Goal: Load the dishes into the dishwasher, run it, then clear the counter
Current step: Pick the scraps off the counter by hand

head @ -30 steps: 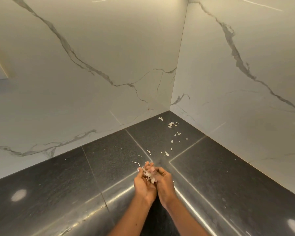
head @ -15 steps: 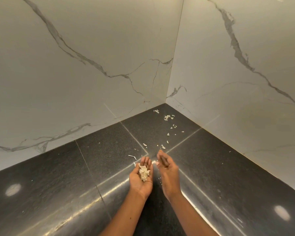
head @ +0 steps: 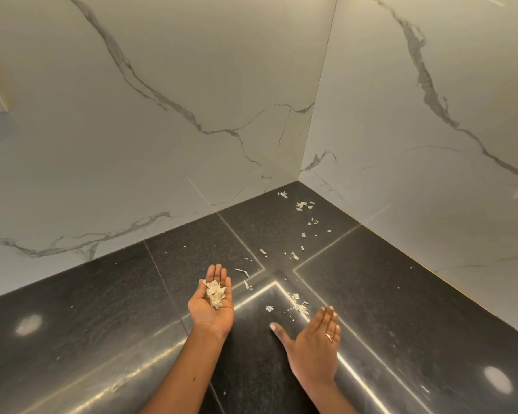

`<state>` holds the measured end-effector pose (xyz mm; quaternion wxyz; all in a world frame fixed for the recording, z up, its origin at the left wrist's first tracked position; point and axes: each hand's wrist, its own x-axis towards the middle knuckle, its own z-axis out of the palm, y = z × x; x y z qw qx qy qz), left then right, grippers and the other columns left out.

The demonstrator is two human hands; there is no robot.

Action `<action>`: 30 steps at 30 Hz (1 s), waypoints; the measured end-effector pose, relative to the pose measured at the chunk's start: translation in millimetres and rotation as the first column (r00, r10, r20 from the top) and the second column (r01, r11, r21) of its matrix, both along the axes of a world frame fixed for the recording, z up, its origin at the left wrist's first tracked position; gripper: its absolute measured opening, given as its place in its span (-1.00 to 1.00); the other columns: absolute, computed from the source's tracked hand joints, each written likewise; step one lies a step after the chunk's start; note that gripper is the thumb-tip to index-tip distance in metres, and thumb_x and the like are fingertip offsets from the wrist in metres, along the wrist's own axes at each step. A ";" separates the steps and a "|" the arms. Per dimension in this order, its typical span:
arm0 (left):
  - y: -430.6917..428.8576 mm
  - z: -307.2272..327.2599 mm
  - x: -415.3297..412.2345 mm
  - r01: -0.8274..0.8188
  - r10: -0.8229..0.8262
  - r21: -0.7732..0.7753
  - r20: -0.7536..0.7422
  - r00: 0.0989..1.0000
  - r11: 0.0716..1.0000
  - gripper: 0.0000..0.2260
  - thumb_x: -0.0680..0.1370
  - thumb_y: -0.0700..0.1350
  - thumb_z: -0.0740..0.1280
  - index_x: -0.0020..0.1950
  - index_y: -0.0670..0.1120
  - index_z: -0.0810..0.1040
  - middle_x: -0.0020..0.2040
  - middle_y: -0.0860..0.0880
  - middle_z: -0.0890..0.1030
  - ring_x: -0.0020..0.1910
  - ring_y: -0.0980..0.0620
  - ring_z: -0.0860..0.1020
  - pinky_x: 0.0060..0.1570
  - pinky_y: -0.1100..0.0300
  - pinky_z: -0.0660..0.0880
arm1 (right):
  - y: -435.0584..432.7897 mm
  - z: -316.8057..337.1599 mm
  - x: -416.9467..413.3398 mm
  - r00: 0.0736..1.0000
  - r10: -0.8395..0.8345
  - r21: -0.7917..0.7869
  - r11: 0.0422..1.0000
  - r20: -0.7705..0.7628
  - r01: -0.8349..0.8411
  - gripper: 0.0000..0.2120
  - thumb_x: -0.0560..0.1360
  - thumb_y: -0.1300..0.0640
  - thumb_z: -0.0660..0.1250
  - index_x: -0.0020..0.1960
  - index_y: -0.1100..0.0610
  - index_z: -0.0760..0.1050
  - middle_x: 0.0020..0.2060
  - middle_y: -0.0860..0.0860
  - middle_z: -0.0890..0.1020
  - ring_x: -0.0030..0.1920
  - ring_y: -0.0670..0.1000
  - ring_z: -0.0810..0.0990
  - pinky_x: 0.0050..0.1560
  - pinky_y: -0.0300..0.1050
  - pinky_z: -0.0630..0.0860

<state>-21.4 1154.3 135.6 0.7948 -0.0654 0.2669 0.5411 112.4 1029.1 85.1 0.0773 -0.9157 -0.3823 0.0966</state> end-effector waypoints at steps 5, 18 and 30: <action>21.0 -0.3 -15.9 -0.061 0.061 0.001 -0.030 0.998 0.998 -0.67 0.65 -0.09 -0.01 0.14 -0.18 0.50 0.03 -0.06 0.59 0.03 0.03 0.55 0.26 0.12 0.36 | 77.4 3.5 -23.1 0.996 0.039 0.035 0.999 -0.084 -0.036 0.17 0.30 -0.57 -0.08 0.47 0.35 -0.25 0.49 0.27 -0.13 0.51 0.19 -0.16 0.47 0.03 -0.19; 65.8 -8.7 4.7 -0.069 0.069 0.004 -0.033 0.997 0.998 -0.69 0.64 -0.09 0.06 0.05 -0.16 0.57 -0.04 -0.07 0.67 0.04 0.03 0.59 0.03 0.14 0.55 | 212.2 -1.8 16.2 0.957 -0.230 0.077 0.966 -0.179 0.246 0.11 0.38 -0.50 -0.05 0.41 0.39 -0.40 0.45 0.29 -0.30 0.47 0.21 -0.32 0.42 0.08 -0.34; 100.0 -31.5 34.1 -0.120 0.121 -0.009 0.000 0.993 0.993 -0.71 0.63 -0.09 0.06 0.08 -0.11 0.57 -0.04 -0.02 0.68 0.02 0.07 0.61 0.00 0.17 0.55 | 243.1 -1.5 232.8 0.993 0.058 0.221 0.975 -0.107 -0.033 -0.28 0.57 -0.24 -0.09 0.51 0.26 -0.03 0.51 0.16 0.05 0.51 0.12 0.01 0.49 0.05 -0.02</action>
